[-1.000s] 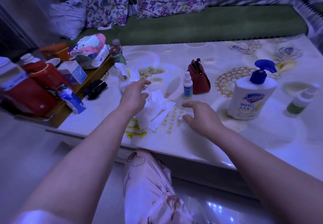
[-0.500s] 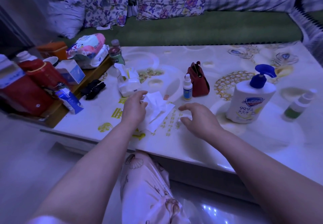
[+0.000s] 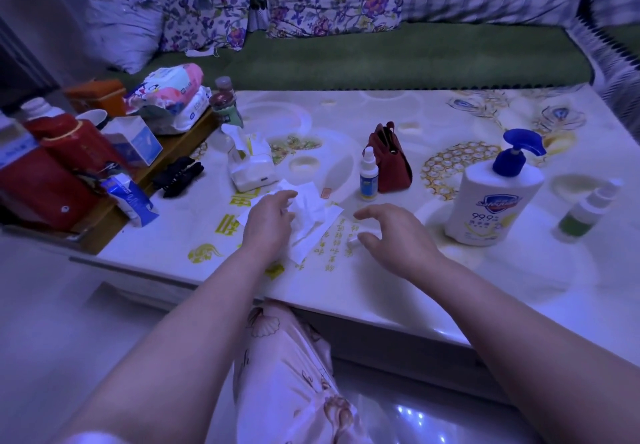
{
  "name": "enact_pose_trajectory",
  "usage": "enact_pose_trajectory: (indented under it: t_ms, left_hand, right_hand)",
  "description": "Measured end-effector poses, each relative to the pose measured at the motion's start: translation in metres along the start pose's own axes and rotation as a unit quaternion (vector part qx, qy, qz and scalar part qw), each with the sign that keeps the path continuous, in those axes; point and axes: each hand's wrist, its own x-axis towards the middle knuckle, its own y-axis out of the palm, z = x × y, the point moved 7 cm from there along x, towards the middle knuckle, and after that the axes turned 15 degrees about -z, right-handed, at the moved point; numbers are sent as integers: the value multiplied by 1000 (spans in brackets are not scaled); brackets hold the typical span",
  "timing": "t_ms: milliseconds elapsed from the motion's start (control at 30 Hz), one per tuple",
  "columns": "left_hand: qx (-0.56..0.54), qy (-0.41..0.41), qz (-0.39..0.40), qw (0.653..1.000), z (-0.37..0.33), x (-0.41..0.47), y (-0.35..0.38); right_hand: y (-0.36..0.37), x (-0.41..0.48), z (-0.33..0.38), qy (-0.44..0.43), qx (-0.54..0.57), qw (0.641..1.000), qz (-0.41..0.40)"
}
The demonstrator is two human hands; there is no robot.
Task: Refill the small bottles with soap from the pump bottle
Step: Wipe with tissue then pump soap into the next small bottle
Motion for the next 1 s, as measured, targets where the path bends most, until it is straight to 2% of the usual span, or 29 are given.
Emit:
enact_pose_trajectory:
  t_ms: [100,200,300,433,533,600,700,833,900,1000]
  left_hand:
    - [-37,9,-54,998,-5,4,-11]
    - [8,5,9,1000,0,0,0]
    - [-32,1,-45,998,1,-2,-8]
    - [-9,-25,7,1000,6,-5,0]
    - [-86,-76,-36,993,5,-2,-8]
    - [-166,-155,-32,973,9,-1,-6]
    - [-239,-262,17,935,7,-11,1]
    - [-360,-380,133,842,-18,-35,16]
    - [-388,-385,205,812,-37,-46,24]
    - [-390,-358,276,802,-66,-60,33]
  right_hand:
    - [1,0,1,-3,0,1000,0]
    - [1,-1,2,-5,-1,1000,0]
    - [1,-1,3,-7,2,1000,-1]
    - [3,-1,3,-7,3,1000,3]
    - [3,-2,3,-3,6,1000,2]
    - [3,-2,3,-4,10,1000,0]
    - [2,-3,3,-6,22,1000,0]
    - [-3,-7,-1,11,68,997,-18]
    - [-11,-7,-4,33,103,993,-39]
    - [-25,-9,-14,70,173,980,-75]
